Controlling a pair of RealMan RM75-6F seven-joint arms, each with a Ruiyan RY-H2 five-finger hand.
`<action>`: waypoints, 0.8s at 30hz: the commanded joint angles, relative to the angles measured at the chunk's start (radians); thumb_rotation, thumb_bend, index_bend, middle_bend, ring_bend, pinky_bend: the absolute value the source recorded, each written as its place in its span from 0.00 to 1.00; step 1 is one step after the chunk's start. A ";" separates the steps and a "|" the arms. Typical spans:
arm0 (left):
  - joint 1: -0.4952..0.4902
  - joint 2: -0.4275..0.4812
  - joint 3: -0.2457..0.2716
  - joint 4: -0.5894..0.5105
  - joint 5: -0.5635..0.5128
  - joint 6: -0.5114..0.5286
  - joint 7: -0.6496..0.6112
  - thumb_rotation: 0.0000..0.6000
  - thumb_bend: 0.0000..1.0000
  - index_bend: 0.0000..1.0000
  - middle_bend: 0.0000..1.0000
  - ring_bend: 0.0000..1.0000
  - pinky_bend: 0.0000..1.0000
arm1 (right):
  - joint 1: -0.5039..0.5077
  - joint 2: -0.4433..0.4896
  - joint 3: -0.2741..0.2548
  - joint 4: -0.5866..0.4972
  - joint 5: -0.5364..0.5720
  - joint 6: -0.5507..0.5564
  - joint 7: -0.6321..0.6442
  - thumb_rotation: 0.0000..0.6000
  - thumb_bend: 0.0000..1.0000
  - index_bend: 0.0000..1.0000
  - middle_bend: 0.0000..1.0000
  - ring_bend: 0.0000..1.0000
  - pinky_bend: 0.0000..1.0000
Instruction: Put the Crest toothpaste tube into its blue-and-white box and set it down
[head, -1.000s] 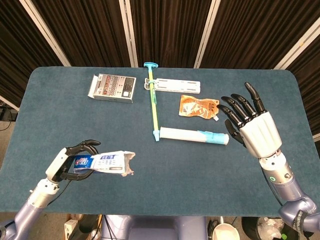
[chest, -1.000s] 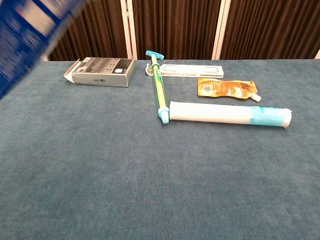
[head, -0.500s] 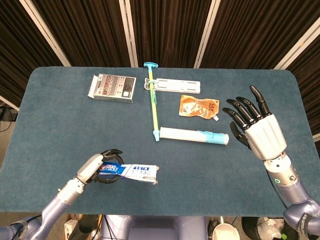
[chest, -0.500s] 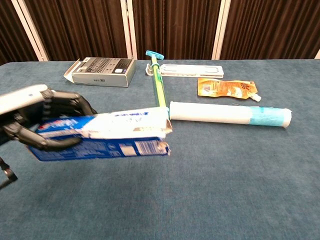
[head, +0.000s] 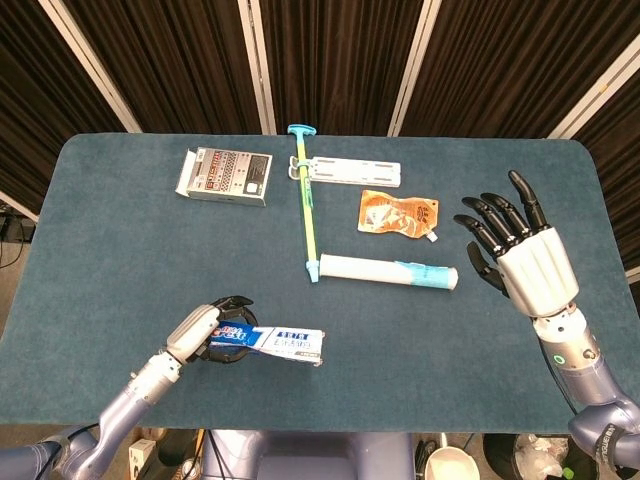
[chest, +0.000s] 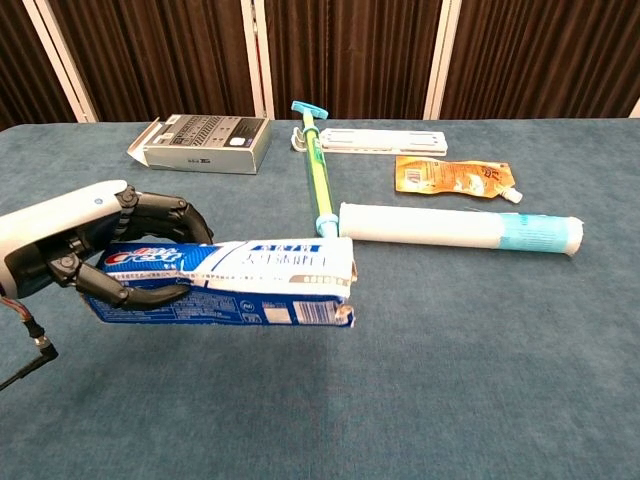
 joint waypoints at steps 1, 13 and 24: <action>-0.004 -0.002 0.003 0.007 -0.016 -0.024 0.043 1.00 0.43 0.54 0.46 0.19 0.19 | 0.000 -0.009 -0.003 0.010 0.005 -0.002 0.011 1.00 0.51 0.35 0.29 0.26 0.00; 0.003 -0.040 0.004 0.053 -0.048 -0.045 0.081 1.00 0.43 0.53 0.45 0.18 0.19 | 0.021 -0.057 -0.005 0.054 0.022 -0.033 0.034 1.00 0.51 0.35 0.29 0.26 0.00; -0.002 -0.086 0.013 0.137 -0.040 -0.058 0.135 1.00 0.37 0.46 0.34 0.13 0.19 | 0.044 -0.083 0.005 0.070 0.040 -0.056 0.036 1.00 0.51 0.35 0.29 0.26 0.00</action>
